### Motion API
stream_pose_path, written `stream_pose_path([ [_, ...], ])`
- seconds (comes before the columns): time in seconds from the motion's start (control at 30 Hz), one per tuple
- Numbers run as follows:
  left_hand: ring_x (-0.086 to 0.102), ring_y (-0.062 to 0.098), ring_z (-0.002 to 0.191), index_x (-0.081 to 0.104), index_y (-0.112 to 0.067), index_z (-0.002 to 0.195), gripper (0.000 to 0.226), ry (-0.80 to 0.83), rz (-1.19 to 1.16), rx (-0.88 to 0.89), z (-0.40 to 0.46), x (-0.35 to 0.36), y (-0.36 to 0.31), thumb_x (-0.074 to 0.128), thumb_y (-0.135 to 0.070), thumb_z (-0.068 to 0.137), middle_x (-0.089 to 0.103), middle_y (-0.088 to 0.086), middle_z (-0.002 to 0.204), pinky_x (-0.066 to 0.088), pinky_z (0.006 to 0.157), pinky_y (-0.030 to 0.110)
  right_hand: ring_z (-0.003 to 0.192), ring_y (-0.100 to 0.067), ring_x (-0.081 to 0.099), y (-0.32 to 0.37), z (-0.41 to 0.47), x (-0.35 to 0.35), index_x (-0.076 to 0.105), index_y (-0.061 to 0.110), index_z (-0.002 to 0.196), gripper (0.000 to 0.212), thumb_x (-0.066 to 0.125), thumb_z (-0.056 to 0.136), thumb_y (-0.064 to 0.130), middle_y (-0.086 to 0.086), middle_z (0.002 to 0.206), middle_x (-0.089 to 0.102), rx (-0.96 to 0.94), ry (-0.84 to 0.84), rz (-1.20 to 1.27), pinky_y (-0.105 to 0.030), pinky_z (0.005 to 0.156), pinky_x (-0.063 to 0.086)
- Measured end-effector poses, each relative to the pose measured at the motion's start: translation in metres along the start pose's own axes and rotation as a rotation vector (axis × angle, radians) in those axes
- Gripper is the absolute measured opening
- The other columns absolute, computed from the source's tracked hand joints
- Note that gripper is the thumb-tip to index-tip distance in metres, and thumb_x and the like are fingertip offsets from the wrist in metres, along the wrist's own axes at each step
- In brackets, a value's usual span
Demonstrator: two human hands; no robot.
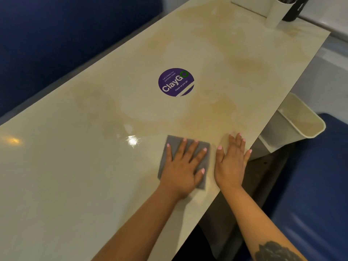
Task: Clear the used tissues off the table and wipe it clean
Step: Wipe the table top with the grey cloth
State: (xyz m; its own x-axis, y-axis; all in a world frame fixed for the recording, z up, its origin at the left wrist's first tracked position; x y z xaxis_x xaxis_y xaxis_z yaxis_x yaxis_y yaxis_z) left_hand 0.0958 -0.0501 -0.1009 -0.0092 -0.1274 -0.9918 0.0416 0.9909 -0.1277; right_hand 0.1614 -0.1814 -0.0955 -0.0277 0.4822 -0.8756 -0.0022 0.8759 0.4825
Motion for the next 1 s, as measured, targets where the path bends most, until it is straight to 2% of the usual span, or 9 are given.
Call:
stream_pose_path([
  [0.1, 0.024, 0.029, 0.141, 0.034, -0.028, 0.143, 0.059, -0.015, 0.014, -0.154, 0.005, -0.004, 0.042, 0.030, -0.049, 0.089, 0.032, 0.002, 0.152, 0.014, 0.107, 0.064, 0.147, -0.017, -0.003, -0.001, -0.001, 0.001, 0.022, 0.012, 0.148, 0.053, 0.027, 0.101, 0.034, -0.006, 0.159, 0.010, -0.003, 0.008, -0.004, -0.038, 0.117, -0.010],
  [0.2, 0.019, 0.030, 0.142, 0.029, -0.027, 0.146, 0.060, -0.037, -0.007, -0.205, -0.025, -0.007, 0.051, 0.030, -0.048, 0.089, 0.026, 0.002, 0.154, 0.014, 0.109, 0.063, 0.147, -0.017, -0.003, -0.001, -0.001, 0.001, 0.022, 0.012, 0.148, 0.053, 0.026, 0.100, 0.035, -0.006, 0.159, 0.009, 0.000, 0.007, -0.010, -0.039, 0.118, -0.010],
  [0.33, 0.012, 0.031, 0.144, 0.027, -0.028, 0.146, 0.061, -0.017, -0.041, -0.092, -0.045, -0.003, 0.003, 0.034, -0.048, 0.088, 0.021, 0.002, 0.156, 0.010, 0.107, 0.063, 0.146, -0.017, -0.003, 0.000, 0.000, 0.001, 0.022, 0.012, 0.148, 0.053, 0.028, 0.100, 0.033, -0.006, 0.159, 0.009, 0.011, 0.014, 0.007, -0.038, 0.117, -0.011],
  [0.47, 0.014, 0.029, 0.144, 0.028, -0.030, 0.146, 0.059, -0.002, -0.055, 0.022, -0.001, 0.001, -0.023, 0.034, -0.048, 0.089, 0.025, 0.000, 0.154, 0.009, 0.107, 0.062, 0.146, -0.015, -0.004, -0.002, 0.001, 0.002, 0.023, 0.012, 0.148, 0.051, 0.031, 0.101, 0.031, -0.005, 0.159, 0.009, 0.009, 0.015, 0.029, -0.037, 0.117, -0.011],
  [0.6, 0.025, 0.032, 0.140, 0.032, -0.027, 0.144, 0.059, 0.012, 0.019, -0.091, 0.041, 0.000, 0.017, 0.029, -0.050, 0.090, 0.031, 0.003, 0.152, 0.015, 0.109, 0.065, 0.146, -0.014, -0.004, -0.003, -0.002, 0.001, 0.024, 0.013, 0.148, 0.053, 0.025, 0.100, 0.036, -0.005, 0.159, 0.009, -0.006, -0.011, 0.075, -0.035, 0.116, -0.012],
  [0.73, 0.019, 0.032, 0.142, 0.028, -0.027, 0.146, 0.060, -0.007, -0.019, -0.195, 0.017, -0.006, 0.043, 0.029, -0.049, 0.090, 0.025, 0.003, 0.154, 0.014, 0.108, 0.064, 0.146, -0.010, -0.004, -0.004, -0.003, -0.001, 0.023, 0.015, 0.148, 0.063, 0.016, 0.095, 0.049, -0.001, 0.159, 0.008, -0.018, -0.031, 0.175, -0.030, 0.115, -0.015],
  [0.83, 0.013, 0.031, 0.143, 0.027, -0.028, 0.146, 0.061, -0.001, -0.024, -0.136, -0.010, -0.003, 0.015, 0.031, -0.049, 0.089, 0.022, 0.003, 0.155, 0.009, 0.109, 0.063, 0.145, -0.006, -0.002, -0.006, -0.005, -0.004, 0.023, 0.016, 0.148, 0.065, 0.016, 0.094, 0.053, 0.005, 0.158, 0.007, -0.012, -0.062, 0.350, -0.026, 0.115, -0.016],
  [0.9, 0.011, 0.031, 0.144, 0.026, -0.029, 0.146, 0.061, 0.023, -0.052, -0.044, -0.014, -0.001, -0.013, 0.033, -0.049, 0.089, 0.020, 0.002, 0.156, 0.009, 0.107, 0.063, 0.145, -0.003, 0.000, -0.007, -0.006, -0.005, 0.022, 0.026, 0.147, 0.062, 0.016, 0.094, 0.056, 0.009, 0.157, 0.007, 0.009, -0.060, 0.484, -0.028, 0.117, -0.013],
  [1.0, 0.010, 0.030, 0.144, 0.026, -0.030, 0.147, 0.059, 0.052, -0.060, 0.080, 0.007, 0.000, -0.045, 0.031, -0.049, 0.091, 0.022, 0.002, 0.155, 0.006, 0.108, 0.062, 0.145, -0.004, 0.007, -0.009, -0.007, -0.009, 0.013, 0.053, 0.140, 0.046, 0.016, 0.094, 0.060, 0.006, 0.158, 0.012, 0.013, -0.060, 0.615, -0.029, 0.118, -0.010],
])
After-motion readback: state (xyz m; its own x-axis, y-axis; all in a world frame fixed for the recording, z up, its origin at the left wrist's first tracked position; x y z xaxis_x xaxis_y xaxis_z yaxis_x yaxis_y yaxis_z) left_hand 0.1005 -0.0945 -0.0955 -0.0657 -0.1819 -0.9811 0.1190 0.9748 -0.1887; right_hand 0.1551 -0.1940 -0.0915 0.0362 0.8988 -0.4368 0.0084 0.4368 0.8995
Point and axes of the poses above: each hand's wrist, its own z-axis towards the middle knuckle, its own x-axis out of the palm, y = z × x, the point moved 6 cm from there along z, towards the middle knuckle
